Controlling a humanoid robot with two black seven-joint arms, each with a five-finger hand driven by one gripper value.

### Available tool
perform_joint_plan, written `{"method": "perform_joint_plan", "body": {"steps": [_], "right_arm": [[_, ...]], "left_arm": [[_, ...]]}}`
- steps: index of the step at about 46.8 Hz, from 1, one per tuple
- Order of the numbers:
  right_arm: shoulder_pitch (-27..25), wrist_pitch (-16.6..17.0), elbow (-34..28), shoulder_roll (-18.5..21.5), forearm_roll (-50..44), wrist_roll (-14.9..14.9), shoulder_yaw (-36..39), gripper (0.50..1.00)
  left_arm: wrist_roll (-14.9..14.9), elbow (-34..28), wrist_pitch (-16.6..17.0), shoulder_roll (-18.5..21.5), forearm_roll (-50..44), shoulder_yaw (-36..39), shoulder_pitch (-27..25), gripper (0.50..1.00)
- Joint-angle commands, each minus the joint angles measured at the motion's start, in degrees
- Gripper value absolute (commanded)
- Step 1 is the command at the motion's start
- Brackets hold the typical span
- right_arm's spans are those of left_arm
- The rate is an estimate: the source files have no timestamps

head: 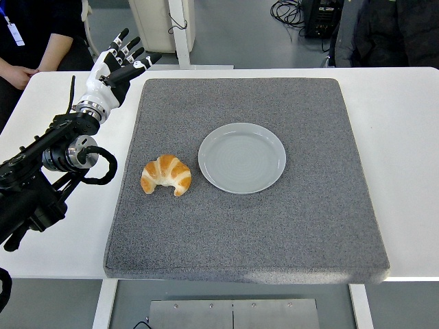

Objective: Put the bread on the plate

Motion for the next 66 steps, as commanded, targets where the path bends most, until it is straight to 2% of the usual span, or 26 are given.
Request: {"method": "perform_joint_plan", "body": {"steps": [1,28,38,66], "right_arm": [[0.0,0.0,0.0,0.0,0.0,0.0,0.0,1.000],[0.0,0.0,0.1,0.0,0.0,0.0,0.0,1.000],[0.0,0.0,0.1,0.0,0.0,0.0,0.0,1.000],[0.1,0.0,0.0,0.0,0.0,0.0,0.0,1.000]], "left_arm": [[0.0,0.0,0.0,0.0,0.0,0.0,0.0,0.972],[-0.4,0.0,-0.2,-0.3,0.3,0.0,0.2,0.972],[-0.3,0.0,-4.2,-0.3,-0.1,-0.1,0.6,0.972],[0.4,0.0,-3.6,-0.1,-0.3,-0.6,0.3,0.971]]}}
